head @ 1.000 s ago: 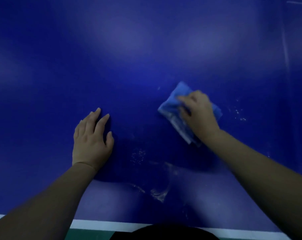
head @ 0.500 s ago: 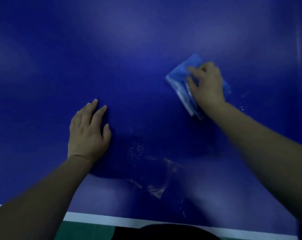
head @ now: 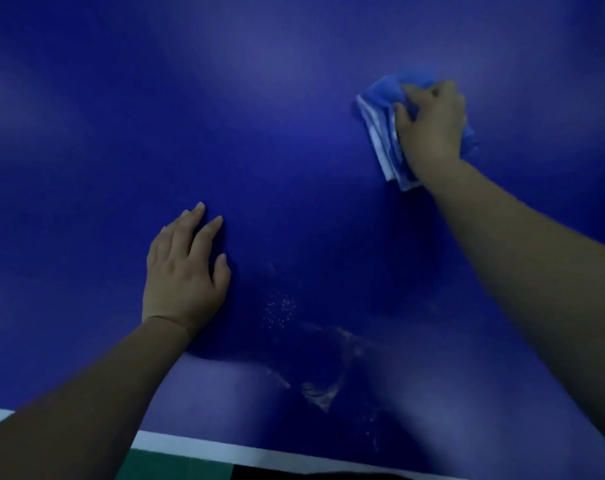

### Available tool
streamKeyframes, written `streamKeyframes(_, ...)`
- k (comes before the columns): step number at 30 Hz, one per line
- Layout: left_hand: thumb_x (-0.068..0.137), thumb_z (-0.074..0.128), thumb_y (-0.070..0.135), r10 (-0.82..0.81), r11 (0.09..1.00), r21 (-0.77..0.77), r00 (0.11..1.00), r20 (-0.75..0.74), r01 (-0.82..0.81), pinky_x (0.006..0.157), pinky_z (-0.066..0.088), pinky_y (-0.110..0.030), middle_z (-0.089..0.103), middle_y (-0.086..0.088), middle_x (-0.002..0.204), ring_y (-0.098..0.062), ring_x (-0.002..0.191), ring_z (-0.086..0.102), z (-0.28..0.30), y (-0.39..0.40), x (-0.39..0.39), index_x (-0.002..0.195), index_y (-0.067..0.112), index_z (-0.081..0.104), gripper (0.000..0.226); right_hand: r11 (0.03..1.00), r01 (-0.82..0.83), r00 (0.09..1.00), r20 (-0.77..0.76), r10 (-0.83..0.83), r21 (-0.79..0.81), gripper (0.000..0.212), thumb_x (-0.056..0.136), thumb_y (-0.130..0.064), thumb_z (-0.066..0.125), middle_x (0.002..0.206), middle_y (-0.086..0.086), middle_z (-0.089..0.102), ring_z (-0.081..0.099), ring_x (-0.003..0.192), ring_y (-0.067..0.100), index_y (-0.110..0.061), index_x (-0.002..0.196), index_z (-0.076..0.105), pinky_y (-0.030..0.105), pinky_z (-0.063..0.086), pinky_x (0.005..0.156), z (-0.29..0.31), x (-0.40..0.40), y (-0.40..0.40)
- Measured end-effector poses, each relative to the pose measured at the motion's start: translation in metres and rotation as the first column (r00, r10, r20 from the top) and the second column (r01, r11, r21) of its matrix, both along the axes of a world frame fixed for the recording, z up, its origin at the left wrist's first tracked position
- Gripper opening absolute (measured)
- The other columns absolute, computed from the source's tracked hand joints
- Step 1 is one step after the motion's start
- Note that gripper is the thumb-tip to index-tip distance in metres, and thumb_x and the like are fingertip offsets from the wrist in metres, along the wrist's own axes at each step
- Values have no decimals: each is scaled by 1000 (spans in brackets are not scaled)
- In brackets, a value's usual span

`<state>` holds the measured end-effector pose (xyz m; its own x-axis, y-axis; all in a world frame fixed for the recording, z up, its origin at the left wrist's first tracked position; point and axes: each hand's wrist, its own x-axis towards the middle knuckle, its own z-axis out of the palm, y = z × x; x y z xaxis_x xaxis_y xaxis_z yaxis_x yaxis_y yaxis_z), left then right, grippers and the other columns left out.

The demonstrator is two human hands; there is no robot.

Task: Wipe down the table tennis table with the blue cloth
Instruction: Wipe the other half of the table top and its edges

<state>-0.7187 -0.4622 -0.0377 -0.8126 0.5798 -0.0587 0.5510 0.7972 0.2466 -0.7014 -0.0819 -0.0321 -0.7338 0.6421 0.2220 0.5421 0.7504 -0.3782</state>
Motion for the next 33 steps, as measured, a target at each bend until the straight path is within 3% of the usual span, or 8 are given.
streamKeyframes(2,91,39,34,5,1000,-8,1000,9,-5,114,26,-54,35,-8,154,-30,141,31,2,1,0,140,11,48,55,998,61,998,24,-61,15,36,94,-34,51,118,13,51,49,109,32,-23,126,62,39,39,91,-1,-12,-5)
streamKeyframes(7,90,37,35,2,1000,-14,1000,28,-1,112,29,-56,37,-9,152,-31,139,34,3,3,-1,138,10,51,56,943,-331,943,24,332,-28,34,94,-27,57,101,16,54,50,92,34,-19,127,63,42,42,77,-5,7,-21)
streamKeyframes(14,90,36,37,-7,999,-43,1000,20,8,114,27,-55,37,-9,152,-31,139,35,-2,-1,-1,137,10,51,57,988,152,988,10,-152,-11,30,95,-36,48,124,15,49,48,113,35,-23,115,66,42,39,96,3,-92,60)
streamKeyframes(18,89,36,37,-5,999,-44,1000,17,6,115,25,-53,36,-8,152,-30,139,34,-2,0,-2,137,10,51,57,988,-138,989,49,141,-63,32,92,-36,52,118,14,53,51,109,34,-28,119,66,40,41,92,3,-124,9)
streamKeyframes(21,88,36,36,-4,999,-40,1000,18,4,114,26,-54,37,-8,152,-31,139,35,0,1,-2,136,10,52,57,874,-481,876,-6,482,-66,30,89,-27,61,98,17,56,52,90,33,-20,117,69,40,41,75,-5,-74,-43)
streamKeyframes(28,88,36,37,2,999,-41,1000,12,-1,114,25,-55,37,-9,151,-31,139,34,-5,-1,-1,137,11,50,57,991,125,992,17,-125,40,35,94,-36,46,123,16,50,48,113,36,-27,124,63,42,39,95,-3,-87,74)
streamKeyframes(31,88,36,36,4,999,-54,1000,7,-4,115,25,-54,37,-9,151,-31,139,35,-5,-1,-1,136,10,51,57,998,68,997,19,-68,8,34,92,-36,49,126,14,51,48,117,35,-25,121,64,41,38,99,0,-128,45)
streamKeyframes(33,88,36,36,4,999,-52,1000,4,-4,115,25,-54,37,-8,151,-31,138,35,-3,0,-1,136,10,51,57,986,-166,986,27,166,9,33,92,-35,51,123,13,53,49,114,34,-25,121,64,40,40,95,1,-138,-7)
